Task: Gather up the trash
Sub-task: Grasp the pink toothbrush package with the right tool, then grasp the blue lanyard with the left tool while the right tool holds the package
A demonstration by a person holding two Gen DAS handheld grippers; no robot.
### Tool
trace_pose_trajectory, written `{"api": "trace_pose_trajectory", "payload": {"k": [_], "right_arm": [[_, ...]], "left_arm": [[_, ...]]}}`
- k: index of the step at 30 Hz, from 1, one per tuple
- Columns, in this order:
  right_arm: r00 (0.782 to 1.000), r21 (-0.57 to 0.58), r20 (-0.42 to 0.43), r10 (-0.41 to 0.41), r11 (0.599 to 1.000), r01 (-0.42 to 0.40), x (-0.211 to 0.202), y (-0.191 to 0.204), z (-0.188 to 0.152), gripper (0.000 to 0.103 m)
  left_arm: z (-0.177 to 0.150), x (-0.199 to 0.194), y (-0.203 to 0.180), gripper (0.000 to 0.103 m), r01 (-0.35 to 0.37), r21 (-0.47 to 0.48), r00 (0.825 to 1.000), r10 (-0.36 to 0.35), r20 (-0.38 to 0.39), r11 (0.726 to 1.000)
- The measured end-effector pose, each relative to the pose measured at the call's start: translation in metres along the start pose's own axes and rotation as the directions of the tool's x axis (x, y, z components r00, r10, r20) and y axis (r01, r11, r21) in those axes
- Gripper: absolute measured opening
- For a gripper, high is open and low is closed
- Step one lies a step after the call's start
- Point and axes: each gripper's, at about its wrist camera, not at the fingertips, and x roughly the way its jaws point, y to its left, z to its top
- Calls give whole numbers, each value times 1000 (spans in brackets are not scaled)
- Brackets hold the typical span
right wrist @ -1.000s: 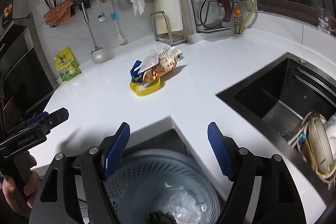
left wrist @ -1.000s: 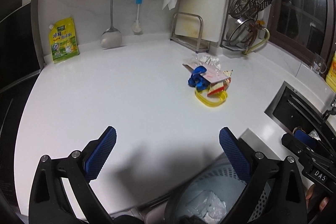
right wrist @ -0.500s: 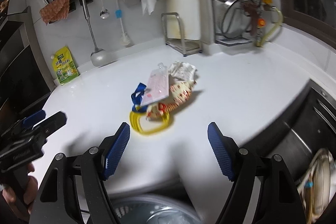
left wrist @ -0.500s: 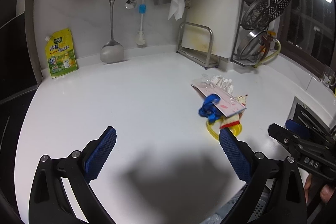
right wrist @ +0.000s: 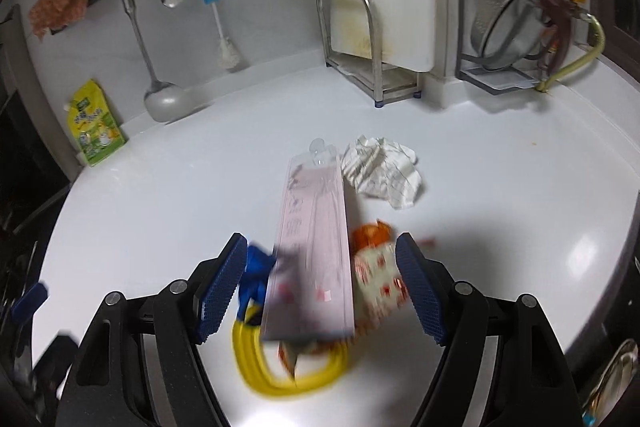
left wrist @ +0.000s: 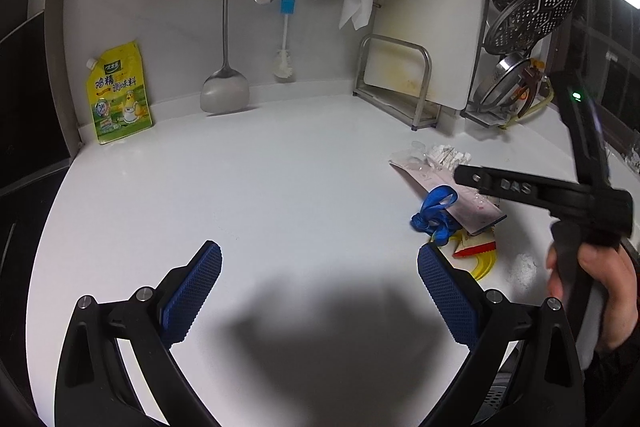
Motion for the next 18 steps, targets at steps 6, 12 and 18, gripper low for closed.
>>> {"api": "trace_pose_trajectory", "payload": {"k": [6, 12, 18], "right_arm": [[996, -54, -82, -27, 998, 22, 39, 8, 9, 73], [990, -97, -119, -81, 993, 69, 58, 16, 12, 73], [985, -116, -136, -102, 989, 86, 66, 20, 12, 70]], "left_arm": [[2, 4, 5, 97, 13, -14, 1000, -13, -3, 1000], [2, 10, 7, 97, 20, -19, 1000, -21, -14, 1000], [1, 11, 6, 97, 28, -20, 1000, -28, -13, 999]]}}
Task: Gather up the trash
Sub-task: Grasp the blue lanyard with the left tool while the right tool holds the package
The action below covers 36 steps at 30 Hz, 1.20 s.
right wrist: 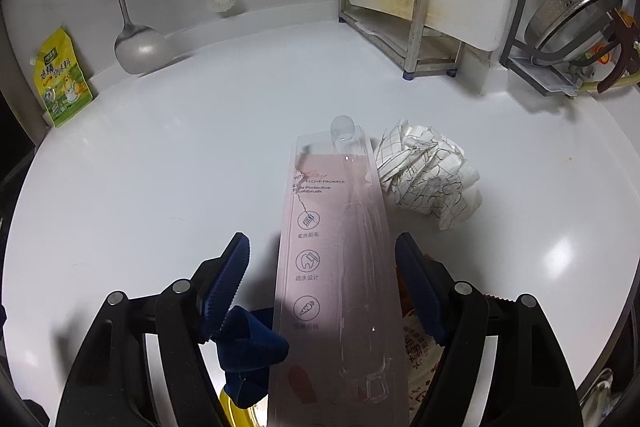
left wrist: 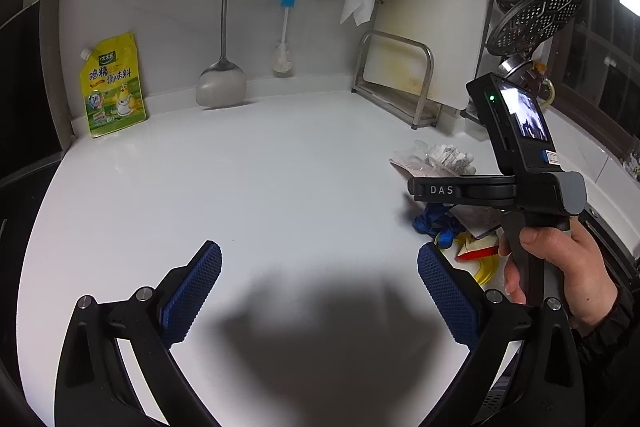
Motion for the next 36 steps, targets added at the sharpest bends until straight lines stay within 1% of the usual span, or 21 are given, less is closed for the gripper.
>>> {"api": "trace_pose_trajectory", "payload": {"k": [1, 2, 3, 9, 12, 16, 19, 22, 24, 25, 28, 29, 31, 36], "right_arm": [[1000, -4, -7, 1, 1000, -1, 1, 0, 0, 61], [1000, -4, -16, 7, 1000, -7, 2, 0, -1, 54], [1000, 1, -21, 17, 1000, -17, 3, -1, -1, 51], [999, 11, 33, 41, 999, -41, -11, -3, -3, 50], [995, 33, 77, 67, 997, -70, -28, -10, -2, 50], [988, 56, 137, 67, 996, -75, -56, -23, -6, 50], [982, 96, 176, 74, 991, -92, -75, -42, -13, 50], [978, 117, 184, 100, 985, -123, -83, -52, -17, 50], [969, 134, 194, 152, 974, -180, -89, -60, -20, 50], [967, 140, 196, 165, 971, -194, -90, -62, -20, 50], [962, 120, 209, 175, 972, -203, -98, -60, -22, 50], [958, 109, 210, 195, 969, -221, -100, -57, -22, 50], [955, 95, 212, 208, 968, -232, -102, -52, -21, 50], [950, 70, 207, 234, 965, -253, -102, -39, -21, 50]], "left_arm": [[0, 0, 0, 97, 1, -1, 1000, -1, -1, 1000], [0, 0, -1, 97, 2, -1, 1000, -2, -2, 1000], [-1, 0, -1, 97, 3, 0, 1000, -3, -2, 1000], [0, 1, -4, 97, 6, 2, 1000, -6, -6, 1000], [2, 0, -6, 97, 7, 1, 1000, -7, -1, 1000], [5, 3, -13, 97, 19, -4, 1000, -19, 2, 1000], [8, 7, -23, 97, 23, 7, 1000, -23, 1, 1000], [9, 11, -34, 97, 34, 15, 999, -34, -11, 999], [9, 12, -41, 97, 47, 18, 999, -46, -17, 999], [8, 12, -44, 97, 49, 19, 999, -49, -18, 999], [7, 12, -51, 97, 54, 27, 998, -54, -24, 998], [6, 12, -53, 97, 55, 30, 998, -55, -24, 998], [5, 10, -56, 97, 54, 37, 998, -53, -24, 998], [2, 7, -54, 97, 42, 36, 999, -41, -23, 998]]}}
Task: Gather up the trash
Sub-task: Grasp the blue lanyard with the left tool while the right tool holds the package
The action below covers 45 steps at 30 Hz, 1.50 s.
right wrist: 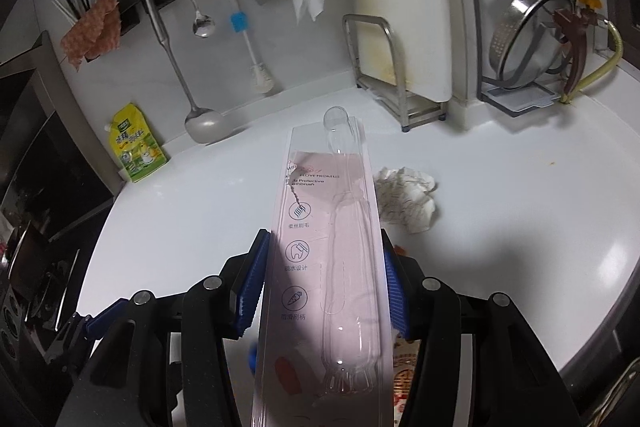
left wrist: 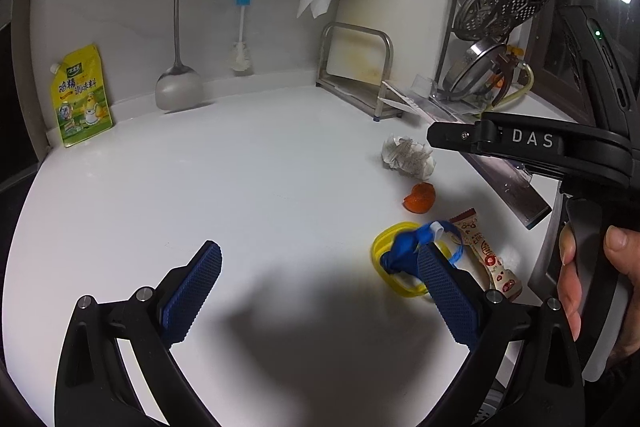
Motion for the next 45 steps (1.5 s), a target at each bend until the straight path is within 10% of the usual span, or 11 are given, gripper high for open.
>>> {"api": "trace_pose_trajectory", "payload": {"k": [30, 39, 45], "right_arm": [[972, 150, 137, -191, 974, 170, -109, -83, -78, 50], [975, 157, 132, -176, 975, 155, -105, -85, -79, 50], [977, 152, 130, -169, 977, 149, -102, -81, -82, 50]], "left_arm": [[-6, 62, -85, 94, -1, 47, 995, 6, -99, 999], [-9, 71, -82, 7, 5, 54, 991, 2, -130, 999], [2, 53, -71, 5, 7, 46, 997, -4, -76, 999]]}}
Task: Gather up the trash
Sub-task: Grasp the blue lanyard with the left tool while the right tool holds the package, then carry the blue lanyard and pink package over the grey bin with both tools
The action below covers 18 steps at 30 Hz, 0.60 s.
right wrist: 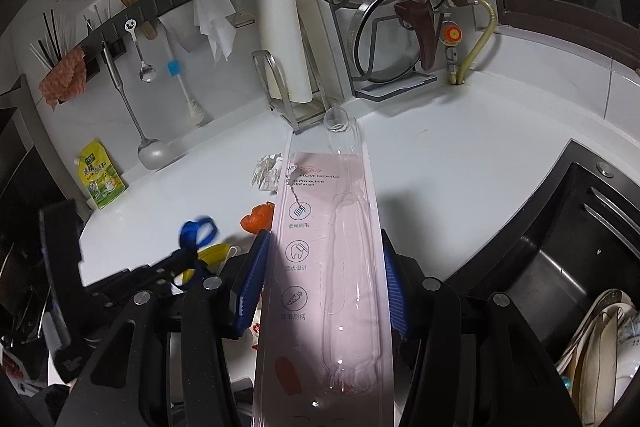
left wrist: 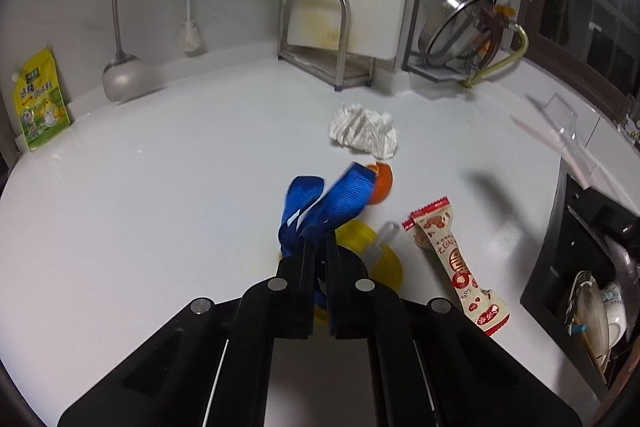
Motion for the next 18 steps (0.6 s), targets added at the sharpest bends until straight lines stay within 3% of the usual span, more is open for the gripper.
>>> {"api": "trace_pose_trajectory", "payload": {"k": [18], "right_arm": [[1000, -5, 15, 9, 1000, -8, -46, 33, -41, 50]], "left_arm": [[-22, -106, 28, 5, 18, 34, 994, -21, 103, 999]]}}
